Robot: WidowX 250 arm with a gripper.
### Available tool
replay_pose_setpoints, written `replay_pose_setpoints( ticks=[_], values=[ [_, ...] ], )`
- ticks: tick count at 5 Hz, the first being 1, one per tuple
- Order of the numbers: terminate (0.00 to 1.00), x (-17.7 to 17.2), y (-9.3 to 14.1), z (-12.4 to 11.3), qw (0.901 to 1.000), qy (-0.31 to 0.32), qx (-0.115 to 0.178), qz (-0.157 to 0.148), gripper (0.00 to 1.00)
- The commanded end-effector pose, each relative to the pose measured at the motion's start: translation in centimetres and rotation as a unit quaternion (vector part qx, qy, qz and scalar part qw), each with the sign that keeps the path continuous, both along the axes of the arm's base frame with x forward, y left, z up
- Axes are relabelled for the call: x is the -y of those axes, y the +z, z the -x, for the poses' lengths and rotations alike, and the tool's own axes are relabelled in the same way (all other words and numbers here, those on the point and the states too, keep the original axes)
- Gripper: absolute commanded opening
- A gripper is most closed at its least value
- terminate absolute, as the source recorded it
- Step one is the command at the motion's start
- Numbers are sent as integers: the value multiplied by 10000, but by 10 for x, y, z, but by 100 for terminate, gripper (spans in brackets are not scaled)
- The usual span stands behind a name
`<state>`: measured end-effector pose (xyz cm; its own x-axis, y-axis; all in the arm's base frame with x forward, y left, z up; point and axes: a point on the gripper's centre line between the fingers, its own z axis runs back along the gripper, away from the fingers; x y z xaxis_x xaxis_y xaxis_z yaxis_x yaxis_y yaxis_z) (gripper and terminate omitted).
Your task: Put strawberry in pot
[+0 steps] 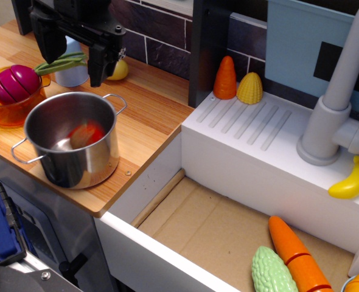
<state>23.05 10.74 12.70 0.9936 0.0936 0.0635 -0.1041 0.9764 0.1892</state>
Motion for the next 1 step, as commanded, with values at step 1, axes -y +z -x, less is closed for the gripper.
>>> replay_pose_setpoints(
  ticks=[1],
  values=[
    [100,-3,10,-1,9998,26,196,-67,100]
  ],
)
